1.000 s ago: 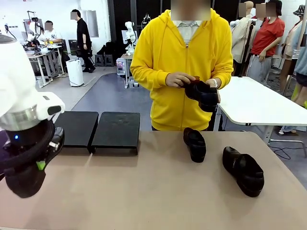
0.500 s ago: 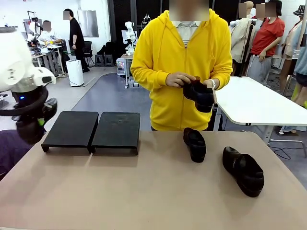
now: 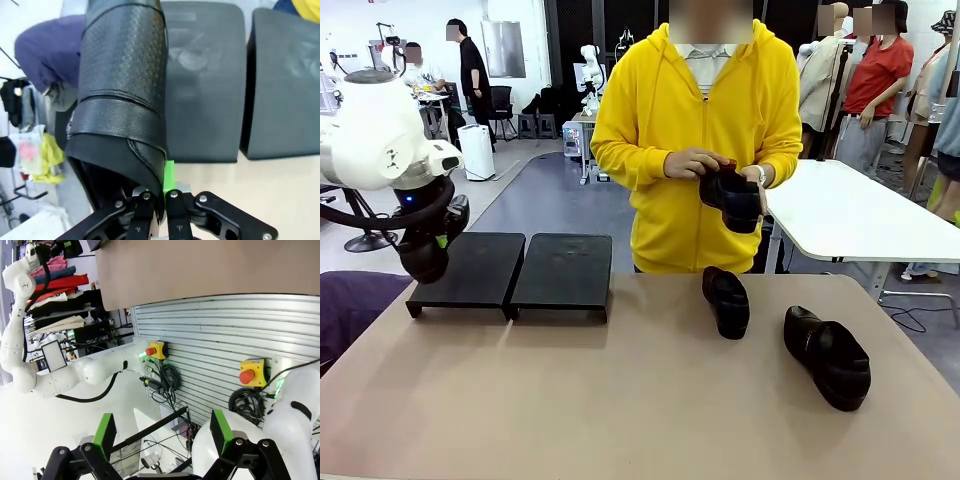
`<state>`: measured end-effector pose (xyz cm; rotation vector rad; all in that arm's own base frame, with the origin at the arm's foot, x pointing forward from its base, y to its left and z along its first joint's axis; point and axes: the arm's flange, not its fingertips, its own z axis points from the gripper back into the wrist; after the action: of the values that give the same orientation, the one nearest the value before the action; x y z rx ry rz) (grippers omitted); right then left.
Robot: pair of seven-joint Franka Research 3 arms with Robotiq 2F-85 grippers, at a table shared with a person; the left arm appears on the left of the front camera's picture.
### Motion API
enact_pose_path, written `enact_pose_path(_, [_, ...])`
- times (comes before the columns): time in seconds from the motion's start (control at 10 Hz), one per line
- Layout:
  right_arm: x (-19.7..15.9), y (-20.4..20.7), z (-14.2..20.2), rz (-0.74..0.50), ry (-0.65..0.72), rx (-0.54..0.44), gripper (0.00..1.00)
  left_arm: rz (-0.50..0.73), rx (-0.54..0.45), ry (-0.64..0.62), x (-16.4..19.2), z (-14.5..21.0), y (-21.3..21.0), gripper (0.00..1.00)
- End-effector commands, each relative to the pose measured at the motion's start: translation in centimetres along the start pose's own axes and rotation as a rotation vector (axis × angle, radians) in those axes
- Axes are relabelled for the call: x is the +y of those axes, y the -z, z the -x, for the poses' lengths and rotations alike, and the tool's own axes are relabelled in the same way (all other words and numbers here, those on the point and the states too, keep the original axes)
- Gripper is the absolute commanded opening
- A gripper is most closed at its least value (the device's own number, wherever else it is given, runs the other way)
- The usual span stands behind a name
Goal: Organize the shoes by placing them on the stand.
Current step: Place the Shoe from the middle of the table onto the Shoes Stand.
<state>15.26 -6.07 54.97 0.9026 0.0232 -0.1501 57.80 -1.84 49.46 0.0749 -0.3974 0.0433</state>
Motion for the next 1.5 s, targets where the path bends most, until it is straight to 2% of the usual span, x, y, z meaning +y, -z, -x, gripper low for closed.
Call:
enact_pose_path(0.0, [0.0, -0.3, 0.1, -0.006, -0.025, 0.001, 1.00, -0.043, -0.067, -0.067, -0.3, 0.9, 1.7, 0.00])
enact_pose_path(0.1, [0.0, -0.3, 0.1, -0.006, -0.025, 0.001, 1.00, -0.026, -0.093, -0.047, -0.5, 1.0, 2.5, 0.00])
enact_pose_path(0.3, [0.0, -0.3, 0.1, -0.006, -0.025, 0.001, 1.00, -0.090, -0.148, -0.036, -0.2, 0.9, 3.7, 0.00])
enact_pose_path(0.9, [0.0, -0.3, 0.1, -0.006, -0.025, 0.001, 1.00, -0.109, -0.139, 0.021, -0.6, 0.7, 5.1, 0.00])
enact_pose_path(1.0, [0.0, -0.3, 0.1, -0.006, -0.025, 0.001, 1.00, -0.113, -0.146, 0.020, -0.7, 0.8, 5.3, 0.52])
enact_pose_path(1.1, [0.0, -0.3, 0.1, -0.006, -0.025, 0.001, 1.00, -0.115, -0.153, 0.014, -0.7, 0.8, 5.2, 1.00])
enact_pose_path(1.4, [0.0, -0.3, 0.1, -0.006, -0.025, 0.001, 1.00, -0.139, -0.178, 0.011, -0.7, 0.9, 5.1, 1.00])
